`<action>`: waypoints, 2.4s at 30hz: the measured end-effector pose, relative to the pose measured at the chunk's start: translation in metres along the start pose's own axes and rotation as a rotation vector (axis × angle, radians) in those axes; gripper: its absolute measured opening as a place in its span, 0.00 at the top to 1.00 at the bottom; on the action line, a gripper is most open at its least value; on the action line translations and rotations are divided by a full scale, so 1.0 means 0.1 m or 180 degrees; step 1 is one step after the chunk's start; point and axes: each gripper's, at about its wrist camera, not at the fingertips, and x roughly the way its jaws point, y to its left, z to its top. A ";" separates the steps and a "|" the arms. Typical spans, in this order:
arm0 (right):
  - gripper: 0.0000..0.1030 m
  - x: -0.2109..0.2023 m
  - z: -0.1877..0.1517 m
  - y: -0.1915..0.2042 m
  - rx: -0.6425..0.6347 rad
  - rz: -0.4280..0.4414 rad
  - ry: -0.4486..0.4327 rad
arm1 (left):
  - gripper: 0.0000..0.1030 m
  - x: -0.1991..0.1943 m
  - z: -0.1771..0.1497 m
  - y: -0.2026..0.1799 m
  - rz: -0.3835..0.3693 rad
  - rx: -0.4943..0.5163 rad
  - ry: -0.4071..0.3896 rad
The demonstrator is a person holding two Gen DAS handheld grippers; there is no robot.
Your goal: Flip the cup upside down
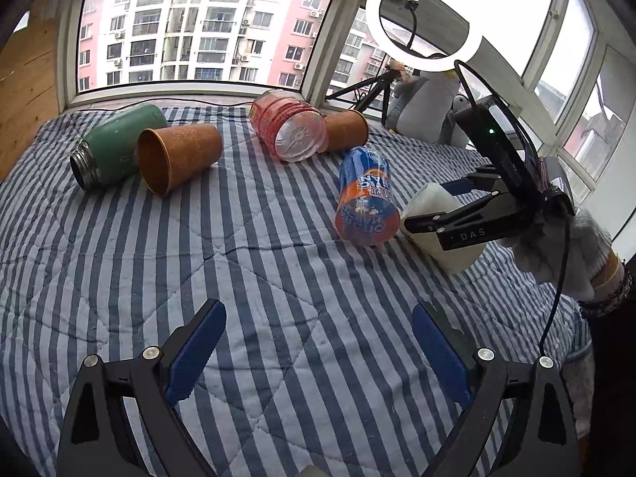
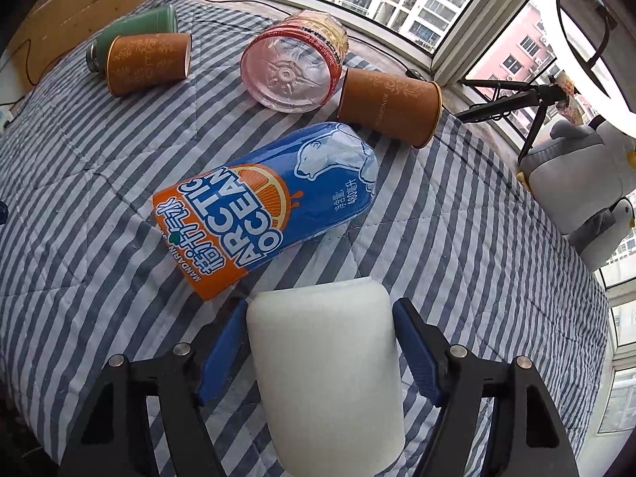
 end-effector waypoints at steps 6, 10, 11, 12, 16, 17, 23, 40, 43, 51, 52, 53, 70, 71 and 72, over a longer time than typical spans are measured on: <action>0.31 -0.42 -0.31 0.01 0.0407 0.0165 -0.0535 | 0.06 -0.19 -0.08 0.06 -0.0040 0.0004 -0.0059; 0.31 -0.70 -0.48 0.17 0.0638 0.0318 -0.0997 | 0.06 -0.34 -0.15 0.11 -0.0071 -0.0008 -0.0104; 0.31 -0.76 -0.51 0.21 0.0716 0.0392 -0.1132 | 0.06 -0.37 -0.17 0.12 -0.0076 -0.0005 -0.0106; 0.31 -0.81 -0.53 0.26 0.0758 0.0511 -0.1264 | 0.06 -0.40 -0.18 0.14 -0.0074 -0.0004 -0.0113; 0.32 -0.90 -0.43 0.53 0.0874 0.0745 -0.1605 | 0.06 -0.53 -0.26 0.21 -0.0082 -0.0038 -0.0156; 0.32 -0.89 -0.37 0.60 0.0869 0.0737 -0.1625 | 0.06 -0.55 -0.28 0.23 -0.0080 -0.0045 -0.0165; 0.32 -0.72 -0.17 0.89 0.0943 0.0873 -0.1770 | 0.06 -0.67 -0.36 0.37 -0.0041 -0.0074 -0.0183; 0.28 -0.74 -0.37 0.88 0.1016 0.0877 -0.1985 | 0.06 -0.68 -0.41 0.30 0.0047 -0.0073 -0.0374; 0.27 -0.94 -0.57 0.88 0.1068 0.0725 -0.2192 | 0.06 -0.72 -0.39 0.20 0.0085 -0.0041 -0.0507; 0.24 -1.32 -1.31 0.86 0.1376 -0.0083 -0.2678 | 0.06 -0.88 -0.45 -0.14 0.0572 0.0186 -0.1194; 0.24 -1.34 -1.40 0.87 0.1398 -0.0196 -0.2736 | 0.06 -0.90 -0.47 -0.18 0.0659 0.0219 -0.1306; 0.24 -1.36 -1.48 0.88 0.1423 -0.0264 -0.2783 | 0.06 -0.92 -0.50 -0.22 0.0725 0.0238 -0.1403; 0.23 -1.27 -1.89 0.87 0.1768 -0.0658 -0.3186 | 0.01 -0.78 -0.81 -0.62 0.1368 0.0534 -0.2218; 0.23 -1.28 -1.90 0.86 0.1779 -0.0660 -0.3197 | 0.01 -0.76 -0.81 -0.62 0.1370 0.0536 -0.2206; 0.23 -1.28 -1.91 0.87 0.1790 -0.0668 -0.3213 | 0.01 -0.75 -0.82 -0.62 0.1366 0.0536 -0.2202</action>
